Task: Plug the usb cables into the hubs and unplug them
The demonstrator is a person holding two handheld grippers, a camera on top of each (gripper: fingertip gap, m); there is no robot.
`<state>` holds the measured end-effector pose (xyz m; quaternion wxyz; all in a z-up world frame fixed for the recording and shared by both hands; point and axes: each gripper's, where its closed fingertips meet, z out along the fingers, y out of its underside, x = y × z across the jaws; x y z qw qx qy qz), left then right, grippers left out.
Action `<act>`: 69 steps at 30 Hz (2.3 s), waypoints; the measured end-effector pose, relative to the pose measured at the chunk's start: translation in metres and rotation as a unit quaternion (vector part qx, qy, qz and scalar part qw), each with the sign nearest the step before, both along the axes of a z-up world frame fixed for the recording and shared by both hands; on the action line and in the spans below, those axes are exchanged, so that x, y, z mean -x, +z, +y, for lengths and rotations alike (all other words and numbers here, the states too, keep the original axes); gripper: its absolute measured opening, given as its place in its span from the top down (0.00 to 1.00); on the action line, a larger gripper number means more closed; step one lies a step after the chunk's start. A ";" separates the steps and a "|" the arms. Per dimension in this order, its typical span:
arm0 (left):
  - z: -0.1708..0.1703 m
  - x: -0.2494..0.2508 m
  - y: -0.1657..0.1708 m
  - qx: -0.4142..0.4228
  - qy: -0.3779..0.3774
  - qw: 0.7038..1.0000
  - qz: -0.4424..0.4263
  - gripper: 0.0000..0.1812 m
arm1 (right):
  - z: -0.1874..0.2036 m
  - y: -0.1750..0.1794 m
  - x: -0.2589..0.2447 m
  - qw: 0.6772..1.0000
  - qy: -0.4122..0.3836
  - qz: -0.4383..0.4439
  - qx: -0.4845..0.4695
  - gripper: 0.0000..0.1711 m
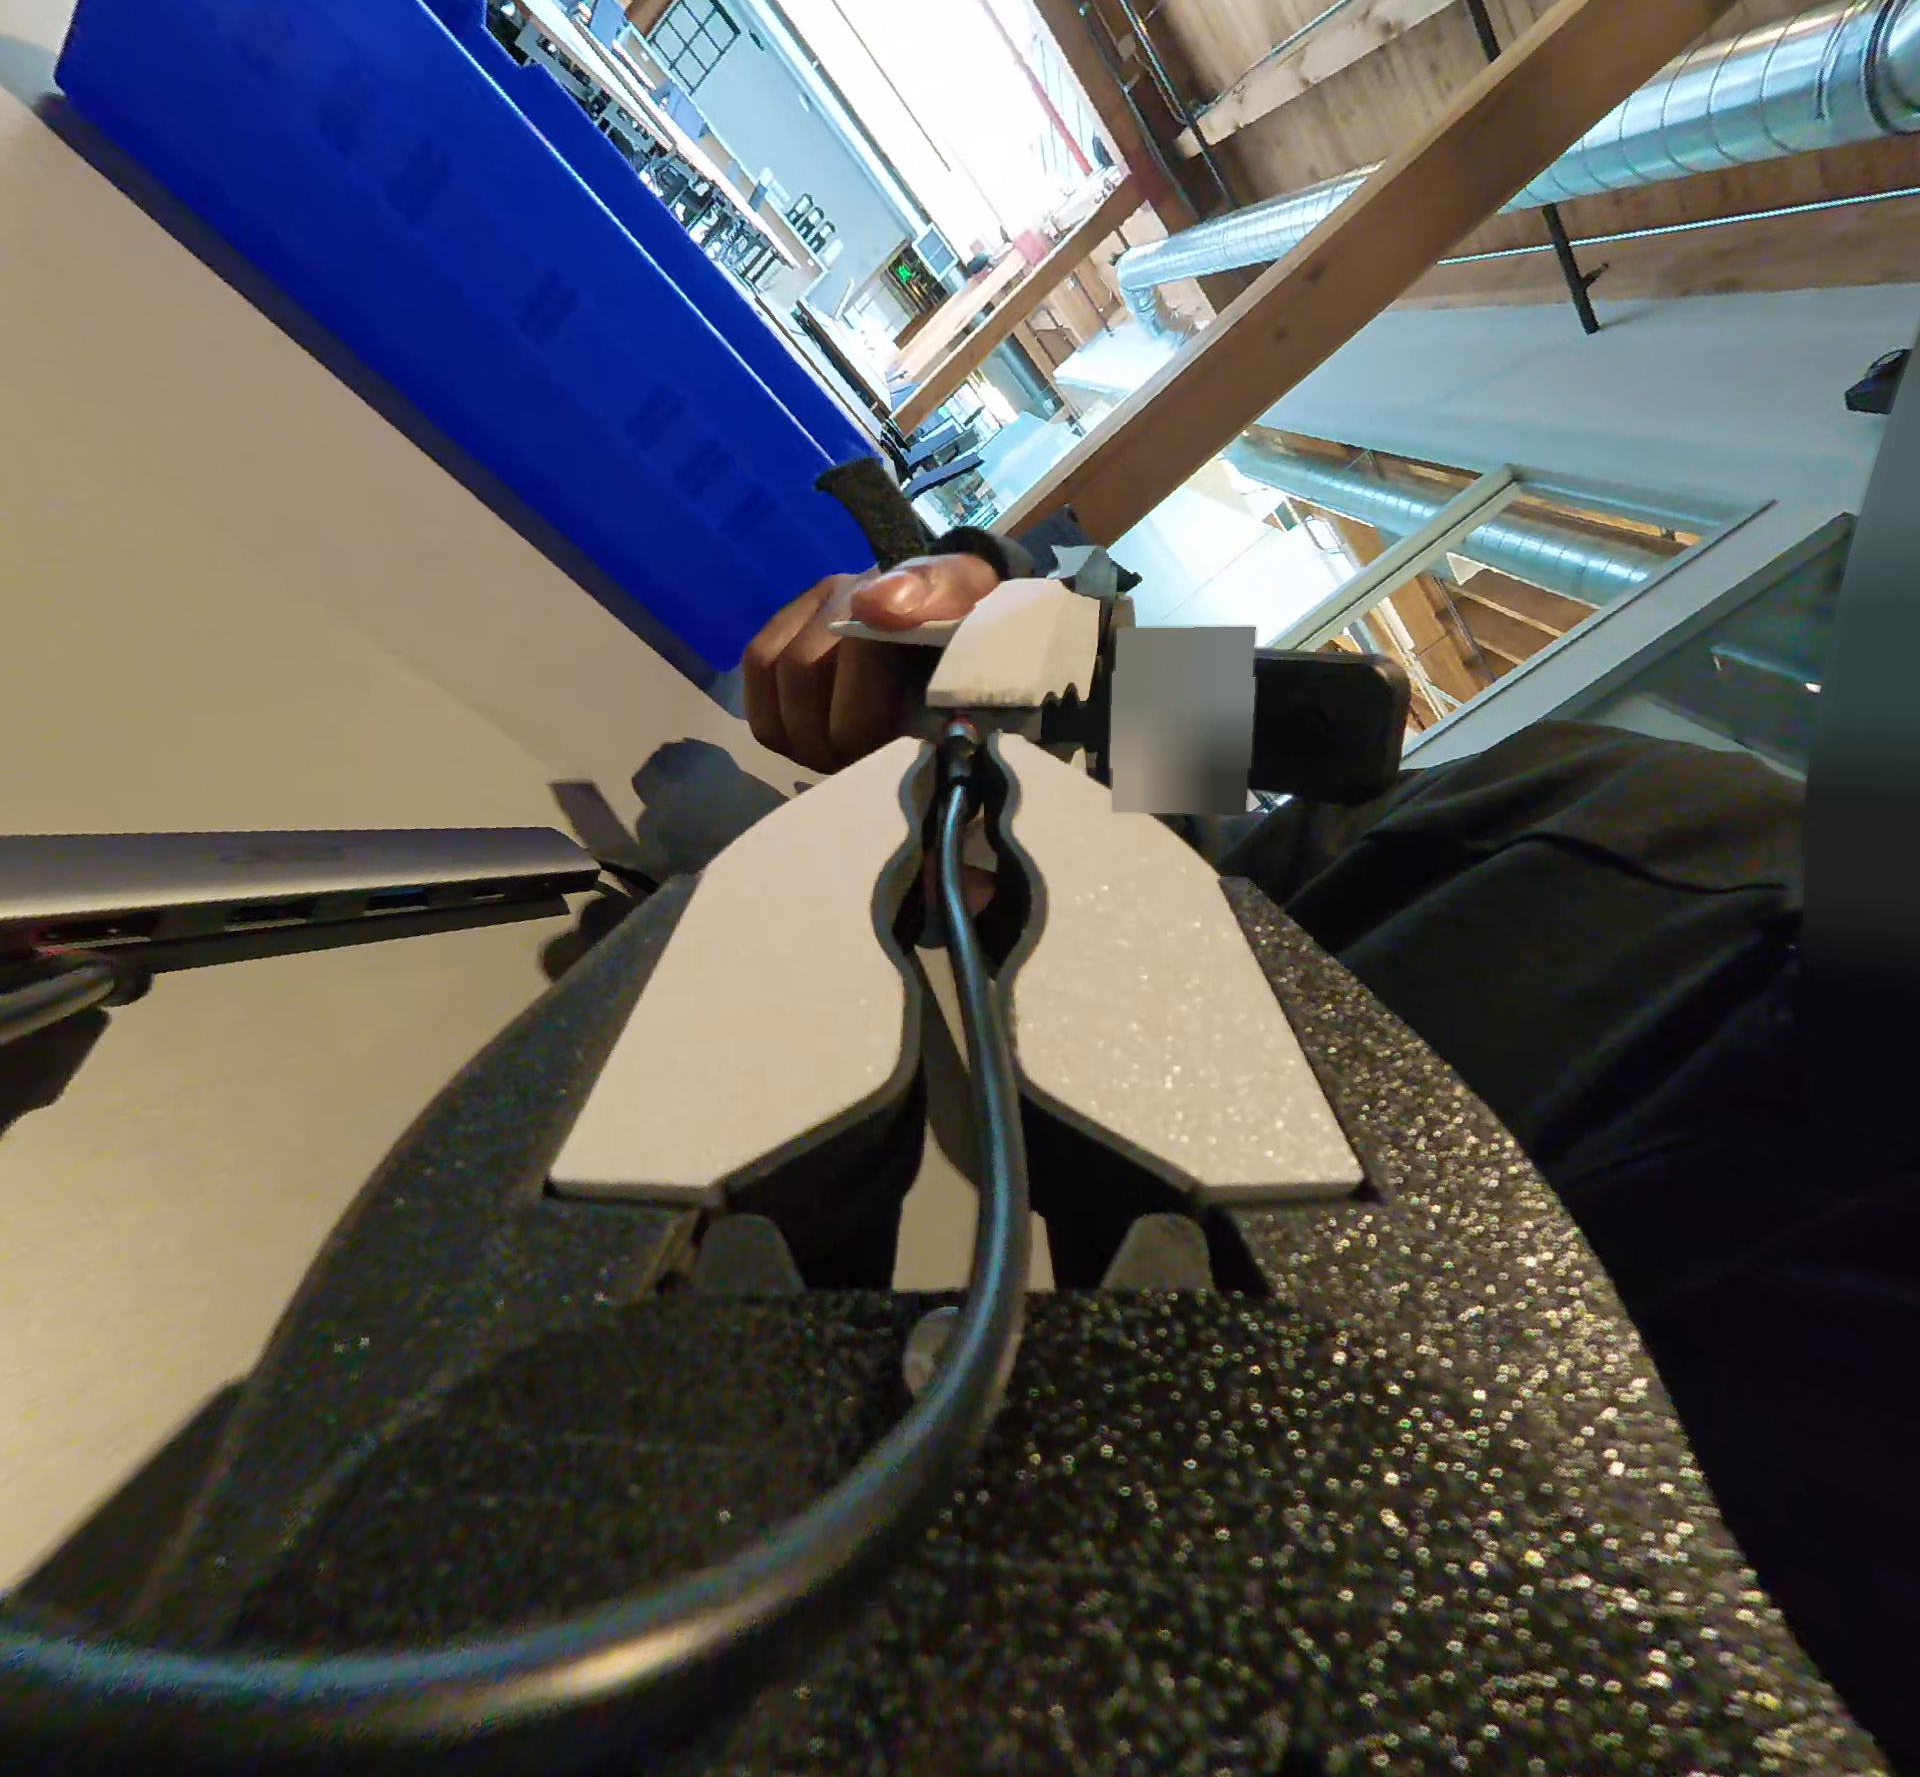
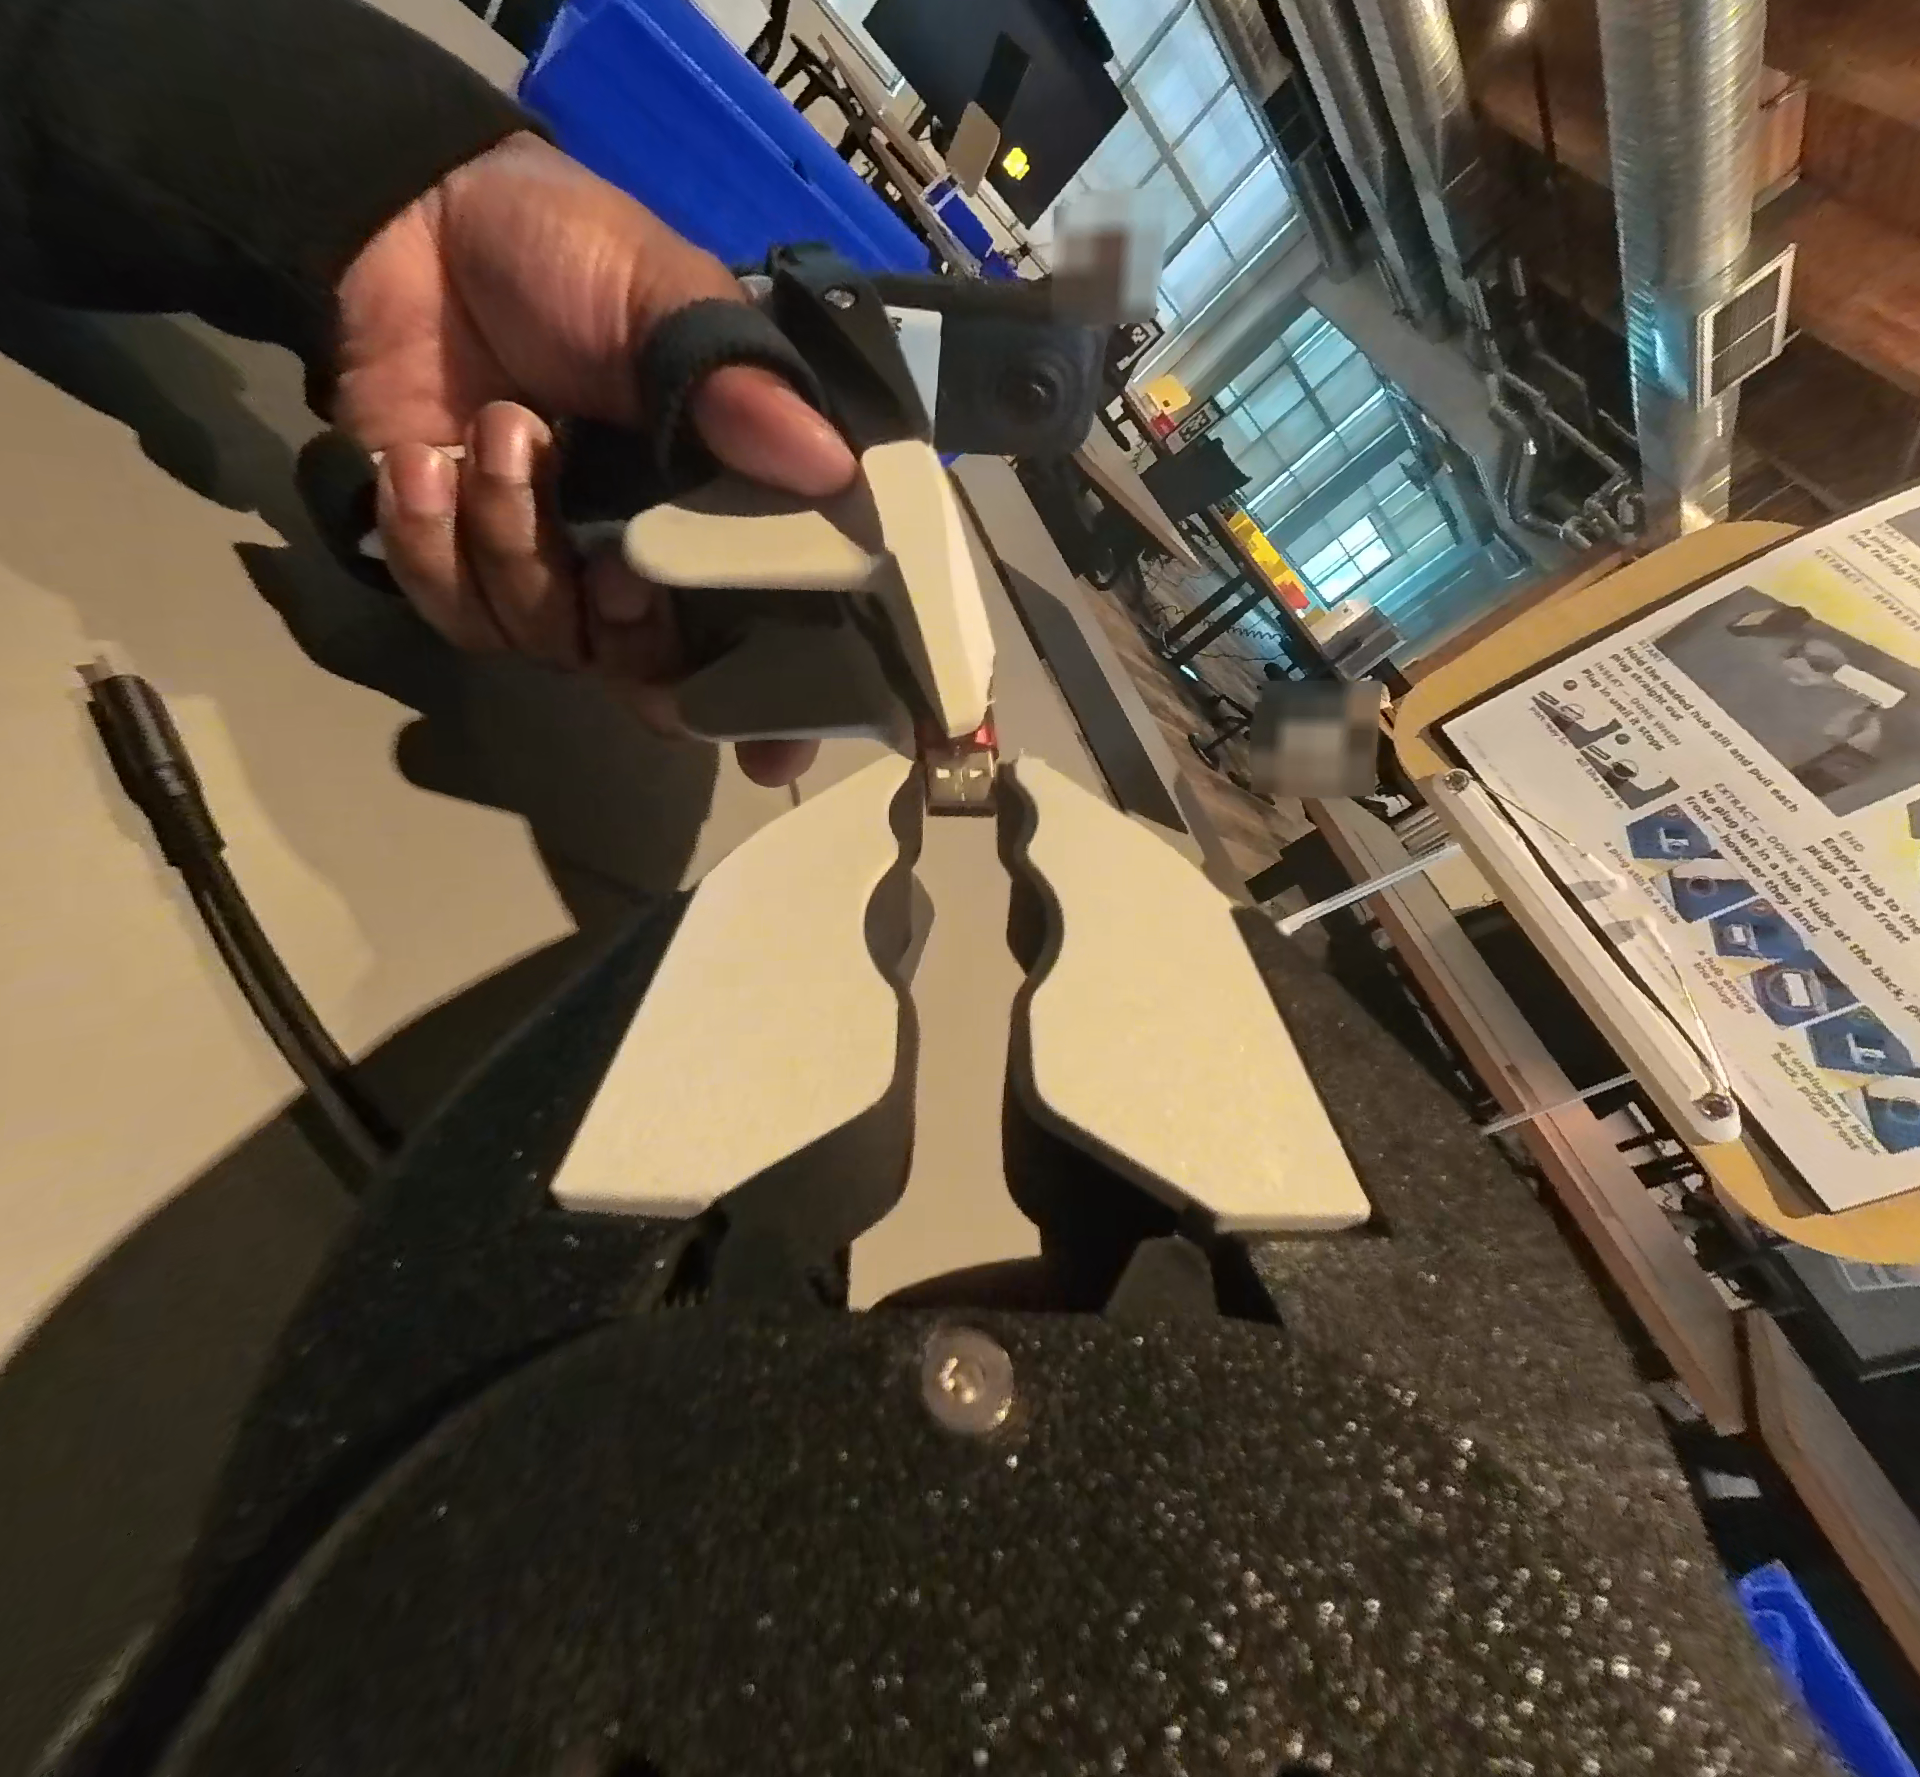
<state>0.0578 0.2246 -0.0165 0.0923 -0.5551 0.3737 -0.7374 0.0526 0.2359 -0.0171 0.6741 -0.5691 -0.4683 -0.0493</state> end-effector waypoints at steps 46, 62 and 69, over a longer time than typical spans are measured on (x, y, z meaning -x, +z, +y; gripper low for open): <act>0.005 0.012 0.007 -0.509 0.088 0.856 -0.027 0.81 | 0.004 0.013 -0.014 0.660 0.186 0.539 0.489 0.93; 0.000 0.006 0.009 -0.506 0.104 0.849 -0.108 0.89 | -0.018 0.010 0.013 0.599 0.237 0.517 0.564 0.93; -0.018 0.016 0.002 -0.536 0.043 0.834 -0.125 0.93 | -0.034 0.004 0.020 0.576 0.266 0.479 0.607 0.93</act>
